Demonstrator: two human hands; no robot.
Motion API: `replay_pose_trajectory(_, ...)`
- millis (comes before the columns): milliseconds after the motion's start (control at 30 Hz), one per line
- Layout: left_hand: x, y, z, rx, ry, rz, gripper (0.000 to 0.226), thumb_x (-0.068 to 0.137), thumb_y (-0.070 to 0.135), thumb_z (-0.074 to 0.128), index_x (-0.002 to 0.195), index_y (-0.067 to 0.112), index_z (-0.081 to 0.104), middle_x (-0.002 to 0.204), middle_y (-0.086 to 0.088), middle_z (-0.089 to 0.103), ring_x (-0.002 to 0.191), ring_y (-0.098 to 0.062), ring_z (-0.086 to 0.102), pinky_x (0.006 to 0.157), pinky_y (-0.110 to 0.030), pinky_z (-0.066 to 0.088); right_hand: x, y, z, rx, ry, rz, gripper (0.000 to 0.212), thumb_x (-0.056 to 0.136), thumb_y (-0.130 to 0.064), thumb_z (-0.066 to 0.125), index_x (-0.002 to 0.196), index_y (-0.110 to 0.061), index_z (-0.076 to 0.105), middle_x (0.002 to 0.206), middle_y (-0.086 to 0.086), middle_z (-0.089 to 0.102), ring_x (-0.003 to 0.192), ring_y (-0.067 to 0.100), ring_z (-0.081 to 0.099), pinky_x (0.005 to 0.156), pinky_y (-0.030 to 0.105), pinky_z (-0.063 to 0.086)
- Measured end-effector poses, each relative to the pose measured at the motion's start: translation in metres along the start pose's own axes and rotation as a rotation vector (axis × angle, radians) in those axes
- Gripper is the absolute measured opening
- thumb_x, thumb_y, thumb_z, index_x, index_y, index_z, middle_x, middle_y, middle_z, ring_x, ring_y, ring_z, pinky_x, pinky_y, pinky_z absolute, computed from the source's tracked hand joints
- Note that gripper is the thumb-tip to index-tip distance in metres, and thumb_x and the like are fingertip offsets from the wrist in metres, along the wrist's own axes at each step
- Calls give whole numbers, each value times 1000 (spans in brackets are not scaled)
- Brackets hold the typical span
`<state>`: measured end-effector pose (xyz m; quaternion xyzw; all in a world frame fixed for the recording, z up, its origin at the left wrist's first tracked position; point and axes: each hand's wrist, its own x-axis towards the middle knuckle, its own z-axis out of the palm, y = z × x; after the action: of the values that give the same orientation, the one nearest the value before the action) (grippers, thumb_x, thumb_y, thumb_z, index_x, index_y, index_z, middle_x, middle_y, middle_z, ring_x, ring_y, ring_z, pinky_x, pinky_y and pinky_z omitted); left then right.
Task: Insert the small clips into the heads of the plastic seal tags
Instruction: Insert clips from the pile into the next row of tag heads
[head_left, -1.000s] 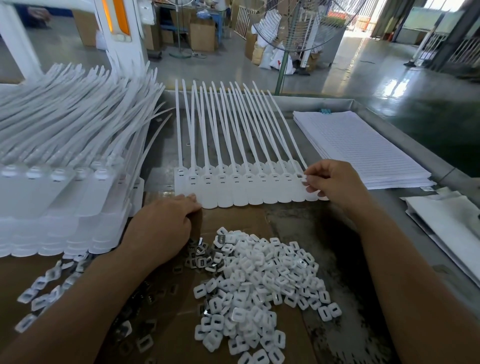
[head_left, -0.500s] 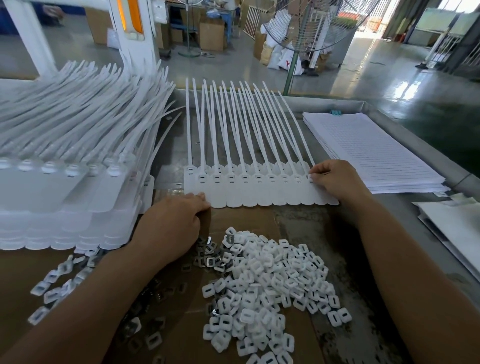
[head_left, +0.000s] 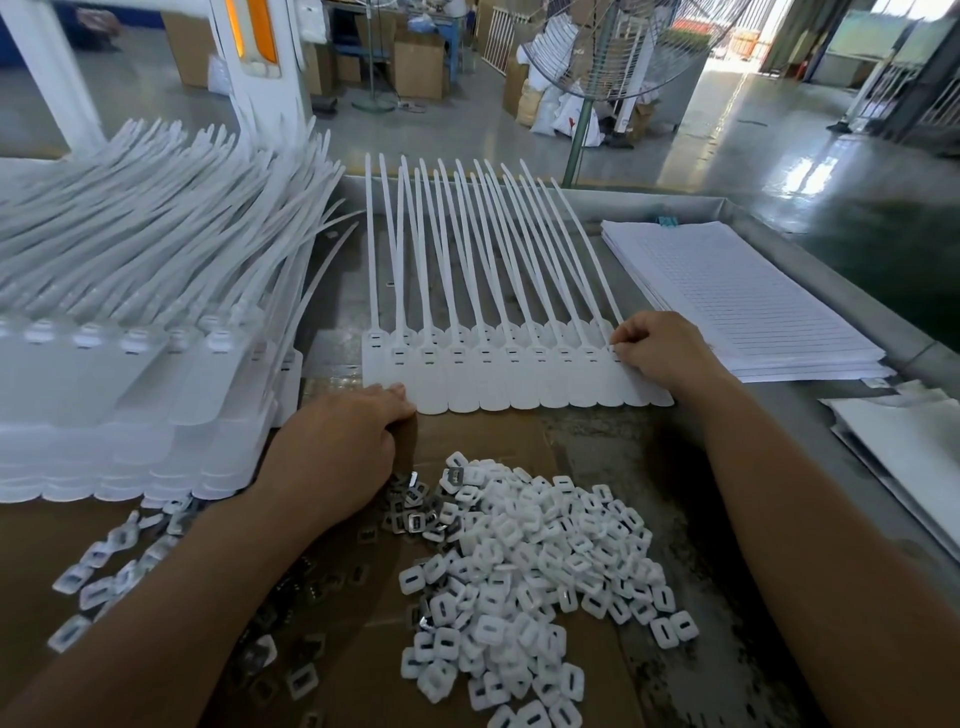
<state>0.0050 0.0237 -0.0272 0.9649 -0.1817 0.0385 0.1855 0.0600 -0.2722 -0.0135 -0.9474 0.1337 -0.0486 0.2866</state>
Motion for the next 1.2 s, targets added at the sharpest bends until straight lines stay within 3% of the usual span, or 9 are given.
replay_pose_trajectory(400, 1, -1, 1, 0, -10, -7, 47, 90, 7, 40, 132, 26, 45, 143, 13, 36, 132, -5, 31, 107, -21, 21, 5, -6, -2, 119, 24, 90, 19, 81, -4, 65, 81, -22, 59, 97, -1, 59, 94, 17, 52, 84, 31, 43)
replay_pose_trajectory(733, 0, 1, 1, -10, -15, -27, 47, 89, 7, 41, 131, 27, 47, 142, 14, 37, 132, -6, 33, 107, -26, 26, 8, -9, -3, 157, 19, 162, 26, 81, -3, 64, 69, -25, 58, 98, 1, 59, 91, 19, 53, 75, 32, 44)
replay_pose_trajectory(867, -2, 1, 0, 3, -6, -20, 46, 90, 8, 40, 131, 28, 47, 142, 16, 36, 131, -6, 34, 105, -24, 28, 2, -2, 4, 101, 82, 76, 21, 83, -6, 64, 73, -23, 56, 94, -3, 55, 92, 15, 49, 82, 29, 40)
replay_pose_trajectory(967, -2, 2, 0, 2, -13, -20, 47, 90, 7, 40, 131, 28, 47, 143, 15, 36, 132, -7, 33, 105, -24, 27, -5, 4, 8, 54, 121, -14, 9, 87, -14, 61, 93, -20, 59, 93, -6, 55, 88, 10, 49, 79, 24, 36)
replay_pose_trajectory(1067, -1, 1, 0, 2, -17, -22, 47, 90, 7, 40, 132, 27, 47, 143, 15, 36, 132, -7, 33, 106, -24, 26, -17, 5, 5, 60, 91, -28, 19, 88, -19, 59, 107, -20, 60, 100, -9, 54, 92, 9, 48, 77, 21, 37)
replay_pose_trajectory(1200, -1, 1, 0, 5, -11, -21, 46, 90, 9, 39, 131, 27, 47, 142, 15, 37, 130, -7, 35, 105, -25, 28, -46, -4, -6, 62, -14, -175, 10, 84, -21, 65, 92, -25, 59, 91, -15, 58, 81, 5, 56, 69, 16, 39)
